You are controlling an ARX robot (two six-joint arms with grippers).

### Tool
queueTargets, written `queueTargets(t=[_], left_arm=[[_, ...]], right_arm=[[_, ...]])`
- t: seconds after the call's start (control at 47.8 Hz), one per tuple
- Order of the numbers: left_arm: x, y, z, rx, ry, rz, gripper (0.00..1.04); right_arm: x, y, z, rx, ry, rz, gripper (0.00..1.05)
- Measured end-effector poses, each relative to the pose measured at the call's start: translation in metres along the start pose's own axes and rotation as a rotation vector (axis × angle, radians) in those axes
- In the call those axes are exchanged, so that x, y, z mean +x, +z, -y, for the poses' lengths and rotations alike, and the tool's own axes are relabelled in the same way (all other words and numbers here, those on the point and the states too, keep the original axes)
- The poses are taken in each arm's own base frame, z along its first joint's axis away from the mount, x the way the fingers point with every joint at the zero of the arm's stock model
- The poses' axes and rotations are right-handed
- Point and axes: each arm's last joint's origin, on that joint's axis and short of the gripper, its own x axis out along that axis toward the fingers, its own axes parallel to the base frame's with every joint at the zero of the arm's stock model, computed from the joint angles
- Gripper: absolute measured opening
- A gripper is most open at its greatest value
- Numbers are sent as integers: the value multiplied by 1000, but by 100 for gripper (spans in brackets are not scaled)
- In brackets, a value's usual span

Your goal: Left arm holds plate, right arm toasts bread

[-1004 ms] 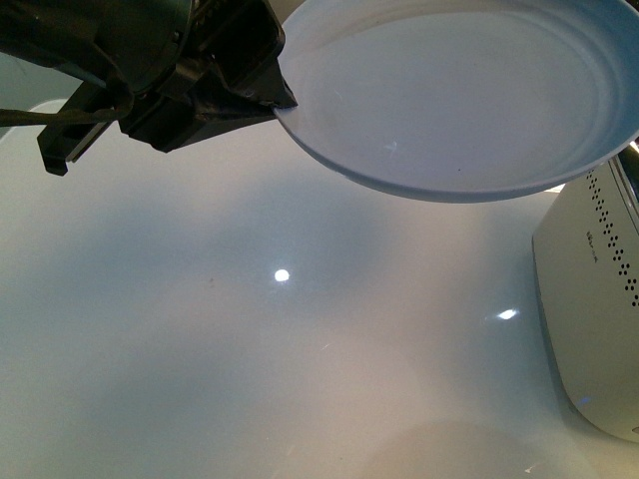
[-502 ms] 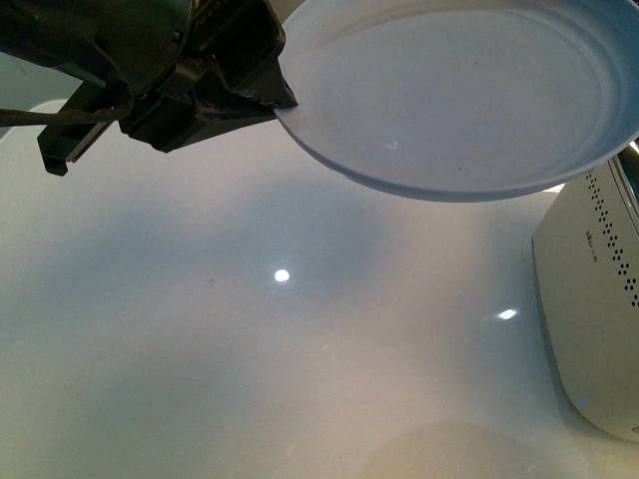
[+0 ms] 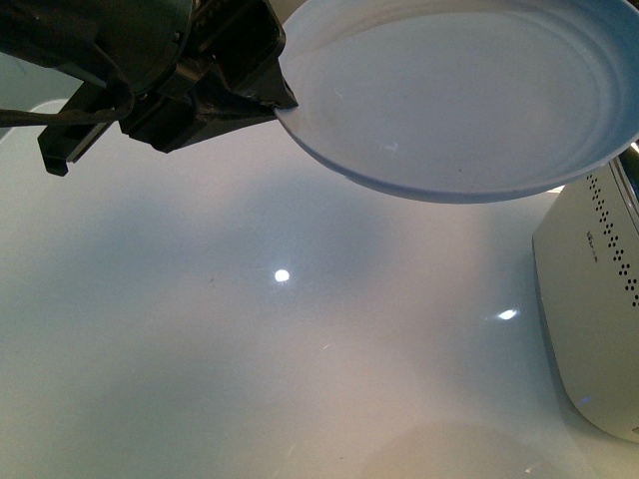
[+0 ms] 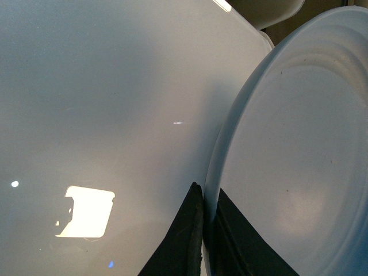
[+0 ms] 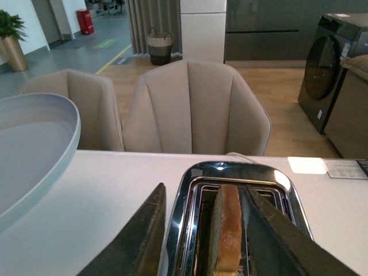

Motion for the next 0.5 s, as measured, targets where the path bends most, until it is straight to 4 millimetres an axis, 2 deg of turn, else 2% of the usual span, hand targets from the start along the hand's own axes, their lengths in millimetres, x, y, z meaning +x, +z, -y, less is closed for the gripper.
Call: queueTargets(t=[0.188, 0.502], left_arm=[[0, 0, 0, 0, 0, 0, 3], [0, 0, 0, 0, 0, 0, 3]], right_arm=[[-9, -7, 0, -9, 0, 7, 2], [-19, -6, 0, -13, 1, 26, 2]])
